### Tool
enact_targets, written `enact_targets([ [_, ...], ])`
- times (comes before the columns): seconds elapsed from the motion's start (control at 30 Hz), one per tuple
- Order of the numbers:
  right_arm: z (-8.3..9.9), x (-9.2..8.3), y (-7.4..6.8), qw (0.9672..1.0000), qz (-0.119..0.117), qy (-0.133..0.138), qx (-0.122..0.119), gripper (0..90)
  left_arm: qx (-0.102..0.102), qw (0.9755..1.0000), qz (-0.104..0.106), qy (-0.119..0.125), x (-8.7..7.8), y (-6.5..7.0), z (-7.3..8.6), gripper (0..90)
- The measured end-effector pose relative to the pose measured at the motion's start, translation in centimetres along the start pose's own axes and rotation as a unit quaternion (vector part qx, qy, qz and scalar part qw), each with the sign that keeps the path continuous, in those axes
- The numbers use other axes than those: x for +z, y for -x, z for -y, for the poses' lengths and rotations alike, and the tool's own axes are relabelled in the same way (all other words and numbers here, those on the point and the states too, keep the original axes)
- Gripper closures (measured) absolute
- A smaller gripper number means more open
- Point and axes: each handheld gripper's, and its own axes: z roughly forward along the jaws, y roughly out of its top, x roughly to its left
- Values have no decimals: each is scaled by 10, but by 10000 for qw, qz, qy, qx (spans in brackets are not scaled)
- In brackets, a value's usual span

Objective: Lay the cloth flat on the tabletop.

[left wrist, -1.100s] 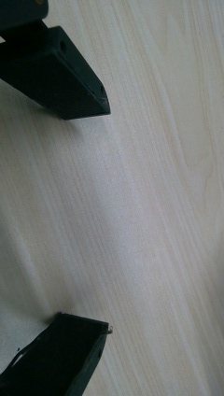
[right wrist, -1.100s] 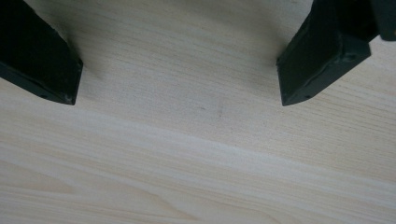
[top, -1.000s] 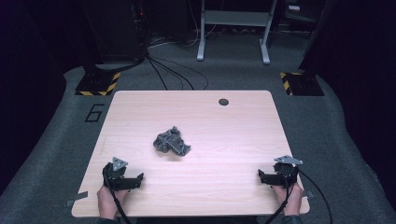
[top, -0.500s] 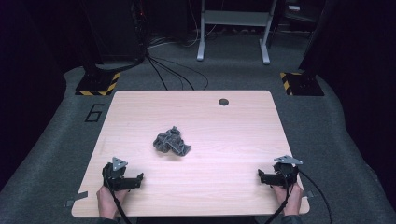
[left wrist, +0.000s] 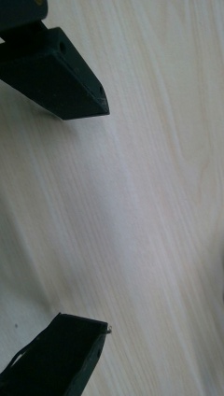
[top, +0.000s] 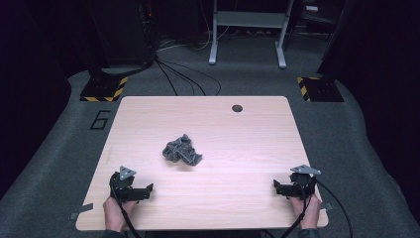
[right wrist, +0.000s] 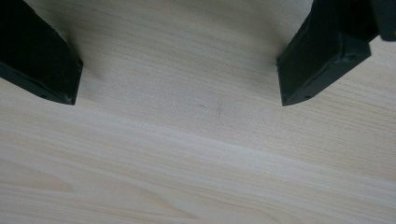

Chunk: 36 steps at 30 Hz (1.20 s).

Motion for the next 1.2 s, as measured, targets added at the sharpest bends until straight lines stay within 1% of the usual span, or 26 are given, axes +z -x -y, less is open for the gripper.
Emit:
enact_targets([
  [0.07, 0, 0, 0, 10000, -3, 0, -1, 0, -1, 10000, 22, 24, 0, 1, -3, 1],
  [0.1, 0, 0, -1, 10000, -3, -2, 21, 0, -6, 9999, 114, 67, -1, 4, -9, 1],
  [0.23, 0, 0, -1, 10000, -8, 20, 35, 0, 174, 9996, 210, 114, -1, 13, -24, 3],
  [0.27, 0, 0, -1, 10000, -8, 20, 35, 0, 174, 9996, 210, 114, -1, 13, -24, 4],
  [0.37, 0, 0, -1, 10000, -3, 19, 32, 0, 280, 9989, 318, 178, 1, 20, -40, 5],
  [0.4, 0, 0, -1, 10000, -3, 19, 32, 0, 280, 9989, 318, 178, 1, 20, -40, 5],
  [0.43, 0, 0, -1, 10000, -3, 22, 30, 0, 336, 9986, 354, 205, 3, 24, -47, 6],
  [0.47, 0, 0, -1, 10000, -3, 22, 30, 0, 336, 9986, 354, 205, 3, 24, -47, 8],
  [0.5, 0, 0, -1, 10000, -4, 20, 31, 0, 394, 9983, 359, 234, 6, 27, -54, 11],
  [0.53, 0, 0, -1, 10000, -4, 22, 32, 0, 394, 9983, 359, 234, 6, 27, -54, 12],
  [0.57, 0, 0, -1, 10000, -2, 24, 29, 0, 478, 9978, 391, 223, 8, 29, -62, 15],
  [0.6, 0, 0, -1, 10000, -2, 24, 31, 0, 537, 9975, 413, 218, 8, 30, -65, 20],
  [0.63, 0, 0, -1, 10000, -3, 23, 31, 0, 541, 9973, 432, 243, 9, 32, -69, 24],
  [0.67, 0, 0, -1, 10000, -3, 23, 31, 0, 541, 9973, 432, 243, 9, 32, -69, 26],
  [0.7, 0, 0, -1, 10000, -2, 24, 31, 0, 561, 9969, 472, 292, 11, 34, -76, 29],
  [0.77, 0, 0, -1, 10000, -5, 26, 32, 0, 613, 9964, 500, 300, 12, 36, -82, 37],
  [0.8, 0, 0, -1, 10000, -5, 26, 32, 0, 613, 9964, 500, 300, 12, 36, -82, 42],
  [0.83, 0, 0, -1, 10000, -6, 27, 32, 0, 660, 9959, 520, 321, 15, 38, -89, 49],
  [0.87, 0, 0, -1, 10000, -6, 27, 32, 0, 660, 9959, 520, 321, 15, 38, -89, 56],
  [0.93, 0, 0, -1, 10000, -2, 28, 37, 0, 745, 9952, 564, 286, 19, 40, -97, 72],
  [1.03, 0, 0, -1, 10000, 0, 30, 35, 0, 771, 9948, 587, 308, 23, 42, -105, 93],
  [1.07, 0, 0, -1, 10000, 1, 24, 35, 0, 771, 9948, 587, 308, 23, 42, -105, 99],
  [1.13, 0, 0, -1, 10000, 0, 29, 35, 0, 854, 9943, 606, 208, 31, 43, -111, 121],
  [1.2, 0, 0, -1, 10000, 2, 27, 36, 0, 851, 9943, 604, 208, 34, 43, -112, 142],
])
